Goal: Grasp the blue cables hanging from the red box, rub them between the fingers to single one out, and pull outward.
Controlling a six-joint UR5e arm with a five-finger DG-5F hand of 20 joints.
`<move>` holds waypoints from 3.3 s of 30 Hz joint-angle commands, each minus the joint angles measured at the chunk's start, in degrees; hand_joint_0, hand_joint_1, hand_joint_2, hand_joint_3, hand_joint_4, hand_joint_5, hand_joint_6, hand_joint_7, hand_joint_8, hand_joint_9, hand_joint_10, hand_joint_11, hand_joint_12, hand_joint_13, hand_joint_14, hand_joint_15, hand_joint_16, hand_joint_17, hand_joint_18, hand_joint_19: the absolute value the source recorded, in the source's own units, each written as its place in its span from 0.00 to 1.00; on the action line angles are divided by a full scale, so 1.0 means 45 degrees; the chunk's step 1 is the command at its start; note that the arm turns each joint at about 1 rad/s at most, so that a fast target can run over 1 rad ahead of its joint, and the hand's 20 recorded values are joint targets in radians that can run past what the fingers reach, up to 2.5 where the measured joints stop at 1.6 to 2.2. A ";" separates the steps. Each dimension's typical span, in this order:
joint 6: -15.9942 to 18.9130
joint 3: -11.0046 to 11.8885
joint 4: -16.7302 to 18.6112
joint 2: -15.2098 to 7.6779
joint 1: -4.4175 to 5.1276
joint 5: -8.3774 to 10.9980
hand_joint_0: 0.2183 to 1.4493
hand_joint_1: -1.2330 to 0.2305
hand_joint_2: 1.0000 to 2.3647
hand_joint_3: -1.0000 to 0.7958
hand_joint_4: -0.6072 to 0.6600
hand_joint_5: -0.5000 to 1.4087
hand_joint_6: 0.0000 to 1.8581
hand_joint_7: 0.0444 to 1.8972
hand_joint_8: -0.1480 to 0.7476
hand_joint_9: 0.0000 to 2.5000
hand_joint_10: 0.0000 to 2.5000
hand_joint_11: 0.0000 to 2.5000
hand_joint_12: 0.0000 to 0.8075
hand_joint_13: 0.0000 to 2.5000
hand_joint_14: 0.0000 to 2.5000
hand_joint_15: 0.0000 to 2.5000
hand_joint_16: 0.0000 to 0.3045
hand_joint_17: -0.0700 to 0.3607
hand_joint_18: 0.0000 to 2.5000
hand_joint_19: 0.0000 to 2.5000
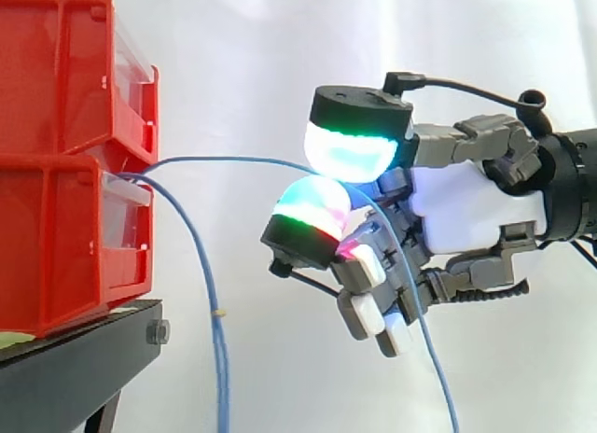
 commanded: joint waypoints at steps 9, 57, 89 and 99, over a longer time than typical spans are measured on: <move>-0.0098 0.0000 -0.0781 0.0453 -0.0011 0.0049 0.31 0.34 0.01 0.50 0.59 0.19 0.47 0.61 0.47 0.39 0.00 0.30 0.47 0.38 0.01 0.25 0.16 0.41 0.33 0.29; 0.0000 -0.5527 0.3770 0.3266 0.0223 0.1182 0.31 0.33 0.01 0.53 0.58 0.19 0.47 0.63 0.48 0.41 0.00 0.31 0.48 0.38 0.01 0.25 0.16 0.42 0.35 0.28; -0.0059 -0.5547 0.3868 0.3266 0.0204 0.1553 0.31 0.33 0.01 0.54 0.58 0.20 0.47 0.63 0.49 0.41 0.00 0.30 0.48 0.38 0.01 0.25 0.16 0.42 0.35 0.28; -0.0059 -0.5547 0.3868 0.3266 0.0223 0.1553 0.31 0.33 0.01 0.54 0.58 0.20 0.47 0.64 0.48 0.41 0.00 0.30 0.48 0.38 0.01 0.25 0.16 0.42 0.34 0.28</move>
